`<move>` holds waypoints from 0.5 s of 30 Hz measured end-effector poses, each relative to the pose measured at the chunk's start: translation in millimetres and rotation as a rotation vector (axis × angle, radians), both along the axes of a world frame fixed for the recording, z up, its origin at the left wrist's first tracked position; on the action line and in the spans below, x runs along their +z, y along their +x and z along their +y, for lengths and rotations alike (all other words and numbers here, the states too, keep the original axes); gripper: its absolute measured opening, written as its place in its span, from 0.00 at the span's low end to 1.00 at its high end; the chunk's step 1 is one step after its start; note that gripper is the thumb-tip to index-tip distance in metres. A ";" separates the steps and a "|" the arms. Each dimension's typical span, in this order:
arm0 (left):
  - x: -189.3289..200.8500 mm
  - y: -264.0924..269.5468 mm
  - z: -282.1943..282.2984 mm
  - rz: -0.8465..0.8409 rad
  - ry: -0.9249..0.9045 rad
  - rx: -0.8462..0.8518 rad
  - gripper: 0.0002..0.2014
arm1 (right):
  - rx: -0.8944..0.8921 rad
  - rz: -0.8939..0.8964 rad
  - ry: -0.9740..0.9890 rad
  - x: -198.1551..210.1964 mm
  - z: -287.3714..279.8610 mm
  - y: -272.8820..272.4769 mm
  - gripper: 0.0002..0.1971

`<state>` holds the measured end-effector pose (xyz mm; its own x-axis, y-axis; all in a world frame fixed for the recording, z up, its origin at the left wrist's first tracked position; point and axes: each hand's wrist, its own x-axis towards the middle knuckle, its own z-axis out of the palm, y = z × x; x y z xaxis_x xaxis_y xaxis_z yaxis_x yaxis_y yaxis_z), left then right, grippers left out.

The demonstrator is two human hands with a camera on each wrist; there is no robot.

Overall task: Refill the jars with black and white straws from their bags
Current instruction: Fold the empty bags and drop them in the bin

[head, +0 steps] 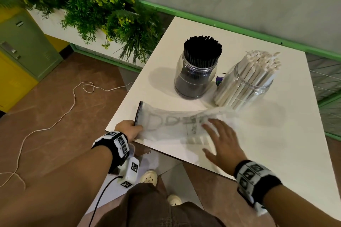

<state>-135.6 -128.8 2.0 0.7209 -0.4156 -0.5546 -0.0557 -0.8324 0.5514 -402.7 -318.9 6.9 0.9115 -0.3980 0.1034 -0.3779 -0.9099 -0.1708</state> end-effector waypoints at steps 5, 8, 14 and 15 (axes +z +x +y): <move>-2.6 -2.4 3.1 -0.113 0.135 -0.072 0.23 | -0.235 0.472 0.178 -18.0 -0.5 46.1 0.48; 0.4 -8.3 2.5 -0.365 0.220 -0.238 0.35 | -0.319 0.542 0.220 -22.0 0.2 58.6 0.37; 20.4 -35.1 -16.3 -0.269 0.335 -0.583 0.16 | -0.671 -0.144 0.875 -12.5 1.4 76.3 0.11; 27.0 -41.1 -20.4 -0.122 0.226 -0.473 0.17 | -0.725 -0.359 1.137 -1.4 8.3 81.2 0.09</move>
